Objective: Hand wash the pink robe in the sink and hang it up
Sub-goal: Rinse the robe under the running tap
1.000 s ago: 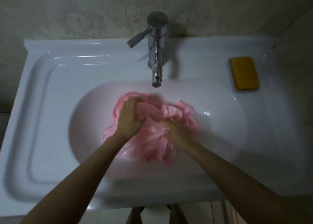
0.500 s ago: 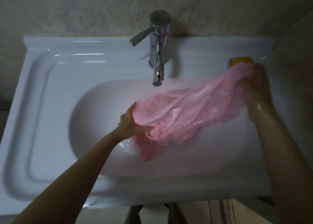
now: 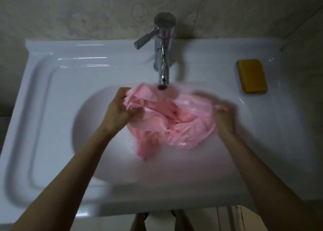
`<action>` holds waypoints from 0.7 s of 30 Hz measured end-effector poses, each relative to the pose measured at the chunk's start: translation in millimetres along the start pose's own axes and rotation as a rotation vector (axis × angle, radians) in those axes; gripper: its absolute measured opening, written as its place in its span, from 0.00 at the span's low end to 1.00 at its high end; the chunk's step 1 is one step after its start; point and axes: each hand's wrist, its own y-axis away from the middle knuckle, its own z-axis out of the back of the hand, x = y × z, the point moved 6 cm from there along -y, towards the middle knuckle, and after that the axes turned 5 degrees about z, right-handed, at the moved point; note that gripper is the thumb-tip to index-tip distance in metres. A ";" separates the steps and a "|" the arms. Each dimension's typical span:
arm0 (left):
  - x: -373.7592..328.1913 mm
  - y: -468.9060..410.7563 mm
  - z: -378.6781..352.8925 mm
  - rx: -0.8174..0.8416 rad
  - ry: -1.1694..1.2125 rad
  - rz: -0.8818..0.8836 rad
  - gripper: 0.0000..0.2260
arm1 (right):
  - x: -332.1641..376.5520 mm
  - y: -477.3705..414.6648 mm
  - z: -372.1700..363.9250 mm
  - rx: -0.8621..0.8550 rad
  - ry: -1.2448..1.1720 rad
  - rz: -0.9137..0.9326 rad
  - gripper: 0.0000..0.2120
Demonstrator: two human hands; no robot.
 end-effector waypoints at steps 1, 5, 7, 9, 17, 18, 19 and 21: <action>12.2 -2.8 12.5 -0.118 -0.149 -0.021 0.22 | 5.0 -8.5 17.2 -0.078 0.101 0.062 0.12; 70.8 -7.1 17.4 -0.098 -0.793 0.209 0.21 | 0.8 -17.2 17.0 0.251 0.967 0.228 0.20; 85.5 -1.0 13.7 0.008 -1.150 0.334 0.24 | 7.5 -2.6 2.9 0.303 1.120 0.313 0.35; 67.6 3.2 6.1 -0.099 -1.291 0.153 0.32 | 34.2 23.7 -22.4 0.287 1.134 0.616 0.41; 111.7 26.8 -91.5 0.379 -1.390 -0.183 0.65 | -23.0 77.3 -140.0 0.921 1.269 0.582 0.56; 119.1 31.2 -93.5 0.391 -1.395 -0.166 0.62 | -29.7 71.7 -146.3 0.824 1.301 0.624 0.58; 119.1 31.4 -93.7 0.373 -1.368 -0.169 0.56 | -34.6 69.3 -150.5 0.752 1.376 0.691 0.59; 110.5 31.2 -88.7 0.304 -1.322 -0.217 0.38 | -46.9 65.8 -158.3 0.697 1.527 0.840 0.55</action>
